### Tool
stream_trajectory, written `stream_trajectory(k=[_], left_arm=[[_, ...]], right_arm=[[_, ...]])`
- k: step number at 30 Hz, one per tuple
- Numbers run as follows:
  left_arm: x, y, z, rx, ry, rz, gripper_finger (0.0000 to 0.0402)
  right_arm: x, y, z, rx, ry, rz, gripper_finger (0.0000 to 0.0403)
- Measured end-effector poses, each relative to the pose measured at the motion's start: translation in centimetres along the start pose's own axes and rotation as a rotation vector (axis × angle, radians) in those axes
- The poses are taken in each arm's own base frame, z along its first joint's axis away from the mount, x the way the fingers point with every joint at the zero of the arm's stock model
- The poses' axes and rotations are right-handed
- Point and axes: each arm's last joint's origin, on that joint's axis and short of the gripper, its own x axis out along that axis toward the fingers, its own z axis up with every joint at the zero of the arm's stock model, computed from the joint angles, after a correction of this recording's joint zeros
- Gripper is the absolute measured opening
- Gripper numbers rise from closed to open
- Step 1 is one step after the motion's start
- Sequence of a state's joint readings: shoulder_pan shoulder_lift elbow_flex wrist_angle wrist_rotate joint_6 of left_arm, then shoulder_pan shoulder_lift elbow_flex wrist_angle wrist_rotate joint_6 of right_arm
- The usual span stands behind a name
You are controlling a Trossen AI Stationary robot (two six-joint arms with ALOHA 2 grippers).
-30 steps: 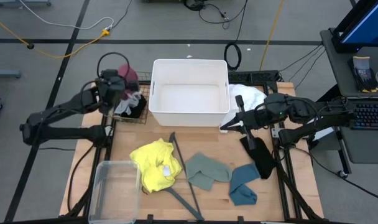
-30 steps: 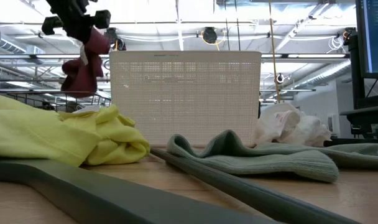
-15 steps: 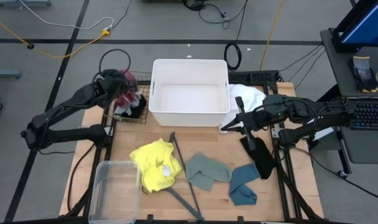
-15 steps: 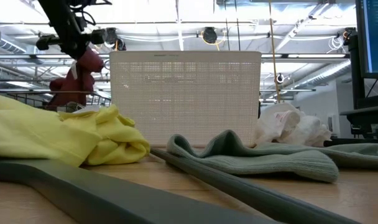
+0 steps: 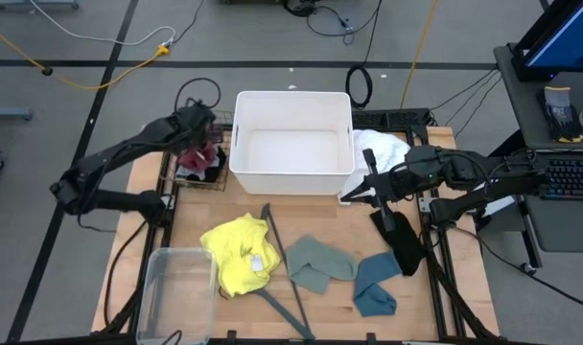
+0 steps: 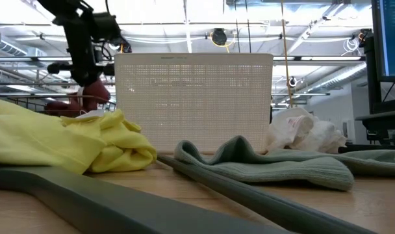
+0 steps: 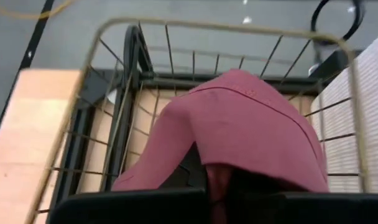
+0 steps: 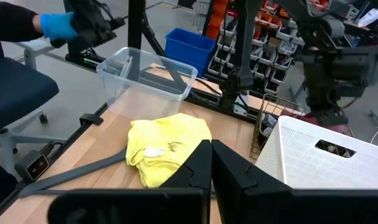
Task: Pick & Place Cloths
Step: Put the red underwear into the wired basket
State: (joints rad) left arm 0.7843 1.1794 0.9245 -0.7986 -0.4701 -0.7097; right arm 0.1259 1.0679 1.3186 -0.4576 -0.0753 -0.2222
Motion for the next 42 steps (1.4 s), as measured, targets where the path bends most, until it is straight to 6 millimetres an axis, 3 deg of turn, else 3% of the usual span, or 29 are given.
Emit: stream_trajectory(k=[7,18,23,28,35,42], left_arm=[[2.3,0.2,-0.1,-0.028,0.118,0.052,0.0006],[3.0,1.2,0.2,-0.095,0.185,0.083,0.004],[3.0,1.2,0.1,-0.087,0.196,0.07,0.0089],[3.0,1.2,0.2,-0.087,0.194,0.074,0.0164],[1.9,1.8,0.3,-0.103,0.168,0.057,0.0241],[-1.2,3.2,0.7,-0.189,0.052,-0.008,0.0237]], right_arm=[[0.0,0.0,-0.1,0.001,0.007,0.002,0.0],[0.0,0.0,-0.1,0.001,0.007,0.001,0.0],[0.0,0.0,-0.1,0.001,0.007,0.004,0.0],[0.0,0.0,-0.1,0.001,0.007,0.004,0.0],[0.0,0.0,-0.1,0.001,0.007,0.005,0.0],[0.0,0.0,-0.1,0.026,0.008,0.005,0.0]])
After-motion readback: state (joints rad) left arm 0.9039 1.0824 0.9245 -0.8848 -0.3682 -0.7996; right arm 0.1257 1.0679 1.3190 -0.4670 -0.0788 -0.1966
